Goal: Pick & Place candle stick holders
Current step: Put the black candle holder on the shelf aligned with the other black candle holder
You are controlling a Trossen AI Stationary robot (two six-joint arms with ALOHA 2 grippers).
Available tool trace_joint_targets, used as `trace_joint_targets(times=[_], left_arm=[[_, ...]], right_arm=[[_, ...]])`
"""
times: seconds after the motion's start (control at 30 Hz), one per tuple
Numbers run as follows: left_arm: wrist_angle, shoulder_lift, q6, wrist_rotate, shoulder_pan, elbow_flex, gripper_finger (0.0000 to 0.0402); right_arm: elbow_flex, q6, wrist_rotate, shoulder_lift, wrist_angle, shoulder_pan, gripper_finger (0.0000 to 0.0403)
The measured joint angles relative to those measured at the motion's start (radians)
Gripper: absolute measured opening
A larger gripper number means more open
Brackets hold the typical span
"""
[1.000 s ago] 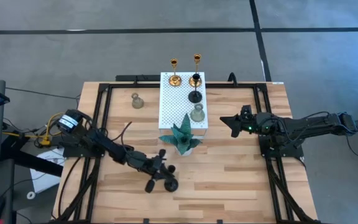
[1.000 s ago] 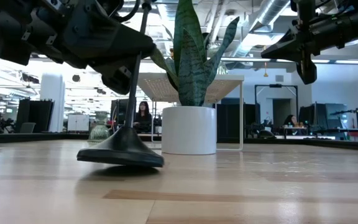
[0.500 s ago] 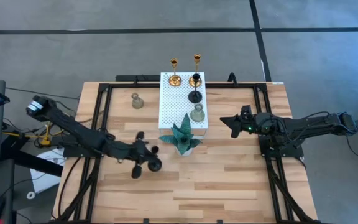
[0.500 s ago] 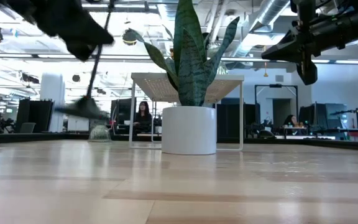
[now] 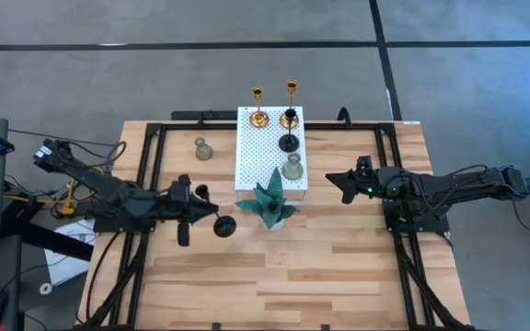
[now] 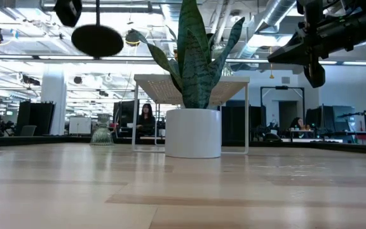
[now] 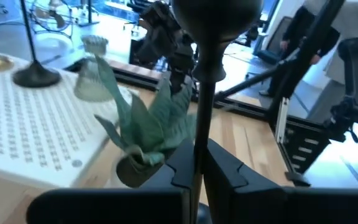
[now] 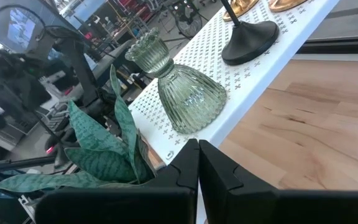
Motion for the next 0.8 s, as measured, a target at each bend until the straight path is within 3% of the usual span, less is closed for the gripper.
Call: trace_joint_targets(times=[0.23,0.47,0.63,0.8], left_arm=[[-0.199,0.051,0.123,-0.11,0.001,0.24,0.0014],[-0.208,0.116,0.386,-0.242,0.072,0.433,0.0014],[-0.206,0.173,0.47,-0.239,0.225,0.525,0.0014],[-0.198,0.242,0.48,-0.06,0.419,0.561,0.0014]], right_arm=[[0.0,0.0,0.0,0.0,0.0,0.0,0.0],[0.0,-0.002,0.002,0.0,0.0,-0.001,0.0],[0.0,-0.002,0.002,0.0,0.0,-0.001,0.0],[0.0,-0.001,0.003,0.0,0.001,-0.001,0.0]])
